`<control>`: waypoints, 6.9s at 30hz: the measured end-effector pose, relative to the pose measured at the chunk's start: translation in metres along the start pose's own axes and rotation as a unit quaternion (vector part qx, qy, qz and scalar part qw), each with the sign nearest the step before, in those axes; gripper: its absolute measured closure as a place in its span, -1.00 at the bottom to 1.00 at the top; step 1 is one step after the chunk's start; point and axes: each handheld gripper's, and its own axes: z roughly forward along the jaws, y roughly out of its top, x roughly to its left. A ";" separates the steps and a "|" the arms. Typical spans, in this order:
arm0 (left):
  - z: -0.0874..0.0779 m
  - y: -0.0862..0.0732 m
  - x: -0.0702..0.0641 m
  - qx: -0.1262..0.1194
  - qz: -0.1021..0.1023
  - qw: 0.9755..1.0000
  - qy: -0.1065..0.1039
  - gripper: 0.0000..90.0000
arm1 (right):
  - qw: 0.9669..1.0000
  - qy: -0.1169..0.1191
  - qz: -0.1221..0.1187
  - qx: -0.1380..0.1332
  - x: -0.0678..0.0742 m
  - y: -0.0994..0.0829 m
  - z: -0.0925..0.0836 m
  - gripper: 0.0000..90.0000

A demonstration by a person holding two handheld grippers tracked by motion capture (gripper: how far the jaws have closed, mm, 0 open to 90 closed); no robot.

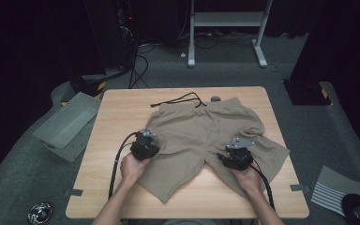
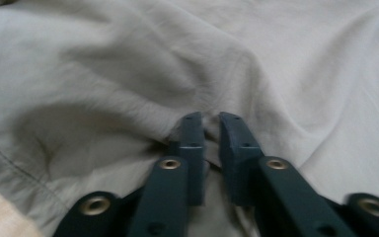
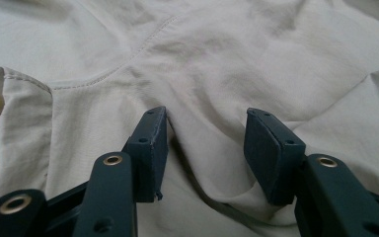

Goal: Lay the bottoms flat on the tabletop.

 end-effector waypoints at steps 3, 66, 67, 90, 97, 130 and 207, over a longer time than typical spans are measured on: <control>-0.008 -0.008 -0.010 0.017 0.027 0.999 -0.011 0.93 | 1.000 0.000 0.000 0.000 0.000 0.000 0.000 0.14; 0.027 0.041 0.052 -0.001 -0.053 0.992 0.111 0.61 | 0.972 0.172 -0.154 0.034 0.116 0.047 0.033 0.93; 0.028 0.043 0.055 0.001 -0.056 0.992 0.113 0.60 | 0.972 0.172 -0.157 0.034 0.116 0.044 0.029 0.94; 0.035 0.040 0.050 -0.034 -0.052 0.994 0.085 0.11 | 0.965 0.197 -0.172 0.023 0.149 0.059 0.049 0.21; 0.030 0.060 0.052 0.000 -0.040 0.995 0.095 -0.04 | 0.982 0.151 -0.112 0.019 0.122 0.069 0.064 0.14; -0.010 0.002 0.040 0.002 -0.029 0.996 0.083 0.34 | 0.970 0.163 -0.177 0.018 0.125 0.045 0.030 0.67; 0.006 -0.032 -0.013 -0.106 -0.020 0.993 0.056 -0.26 | 0.996 -0.061 0.065 0.025 -0.048 -0.036 -0.045 0.63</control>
